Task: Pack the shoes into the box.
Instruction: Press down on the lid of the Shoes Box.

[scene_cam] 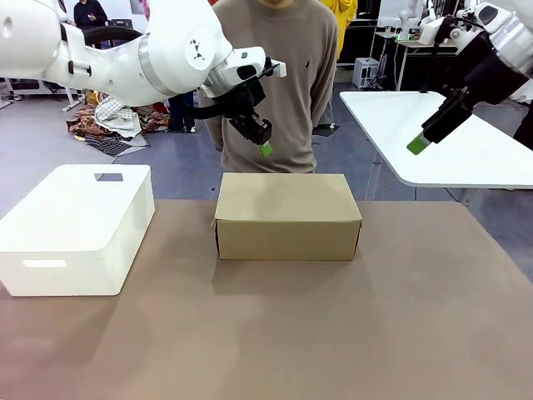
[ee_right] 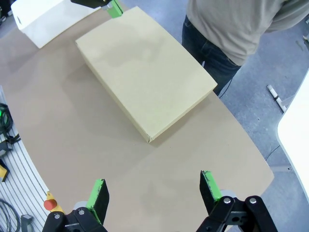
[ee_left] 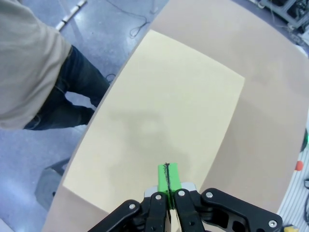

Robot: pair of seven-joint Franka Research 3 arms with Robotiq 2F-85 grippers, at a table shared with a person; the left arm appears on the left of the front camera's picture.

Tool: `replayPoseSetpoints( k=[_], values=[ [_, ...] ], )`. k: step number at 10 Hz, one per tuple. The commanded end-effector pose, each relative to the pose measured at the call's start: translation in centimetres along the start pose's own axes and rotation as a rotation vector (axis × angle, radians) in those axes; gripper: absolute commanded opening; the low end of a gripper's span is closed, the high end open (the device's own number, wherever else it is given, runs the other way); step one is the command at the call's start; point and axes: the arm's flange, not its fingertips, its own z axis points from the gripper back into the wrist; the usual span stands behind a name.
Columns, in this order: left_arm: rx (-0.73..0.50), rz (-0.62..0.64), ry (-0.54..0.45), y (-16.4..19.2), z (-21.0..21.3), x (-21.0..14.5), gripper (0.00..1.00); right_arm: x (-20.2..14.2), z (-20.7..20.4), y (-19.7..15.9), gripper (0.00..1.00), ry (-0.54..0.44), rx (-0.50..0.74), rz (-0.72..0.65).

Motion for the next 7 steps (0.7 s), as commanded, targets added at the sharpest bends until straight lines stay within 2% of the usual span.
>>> replayPoseSetpoints(
  k=[1,4,7],
  values=[
    [-0.005,-0.002,0.077,1.1,-0.5,3.0,0.0,0.3,0.0,-0.2,1.0,0.004,-0.018,0.002],
    [0.009,0.06,0.195,2.4,-2.6,6.5,0.0,0.3,0.0,-0.2,1.0,0.004,-0.018,0.002],
    [0.068,0.095,0.217,2.4,-6.9,8.0,0.0,0.3,0.0,-0.2,1.0,0.004,-0.018,0.002]
  ],
)
